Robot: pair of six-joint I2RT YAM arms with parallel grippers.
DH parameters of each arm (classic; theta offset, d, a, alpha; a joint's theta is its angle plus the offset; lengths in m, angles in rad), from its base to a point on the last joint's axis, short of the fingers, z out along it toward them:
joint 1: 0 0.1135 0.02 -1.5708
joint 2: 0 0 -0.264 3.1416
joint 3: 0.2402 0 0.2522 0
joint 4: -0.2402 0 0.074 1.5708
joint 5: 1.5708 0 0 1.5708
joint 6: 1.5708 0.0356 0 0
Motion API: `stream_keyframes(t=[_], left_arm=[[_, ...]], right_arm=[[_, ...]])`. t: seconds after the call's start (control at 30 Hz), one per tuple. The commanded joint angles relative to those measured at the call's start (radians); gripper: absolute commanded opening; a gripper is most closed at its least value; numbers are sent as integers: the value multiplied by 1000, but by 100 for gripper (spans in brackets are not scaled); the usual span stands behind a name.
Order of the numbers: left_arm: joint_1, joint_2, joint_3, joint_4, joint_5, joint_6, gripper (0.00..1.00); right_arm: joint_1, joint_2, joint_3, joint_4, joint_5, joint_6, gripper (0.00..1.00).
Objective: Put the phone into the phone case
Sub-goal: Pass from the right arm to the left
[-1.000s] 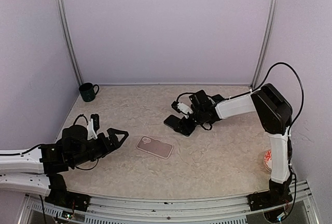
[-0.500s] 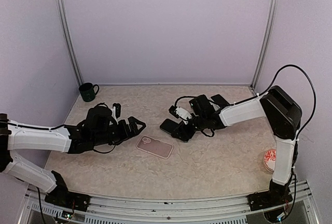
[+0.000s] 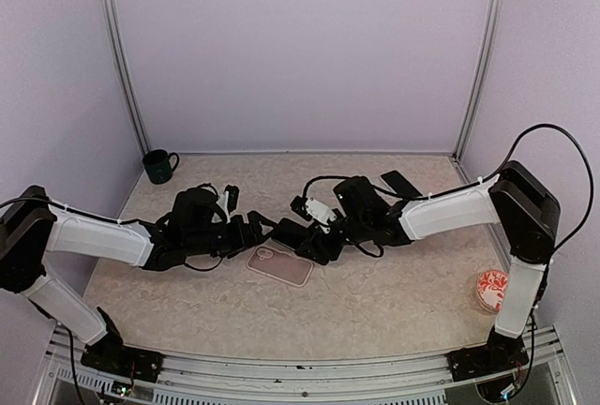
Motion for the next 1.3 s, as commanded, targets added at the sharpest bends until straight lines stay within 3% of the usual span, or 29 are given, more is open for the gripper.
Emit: stream_keyframes(t=[0.0,0.7,1.27], left_arm=[[14,12,15,88,74,9,93],[24,10,-28,222,194,-80,76],[18,5,-47,237,223,-102,44]], right_arm=[[40,-91,-31,94,0,0,70],[140,-208,-203,298,56,-29,70],[173,-197,-201,350,134,-66,70]])
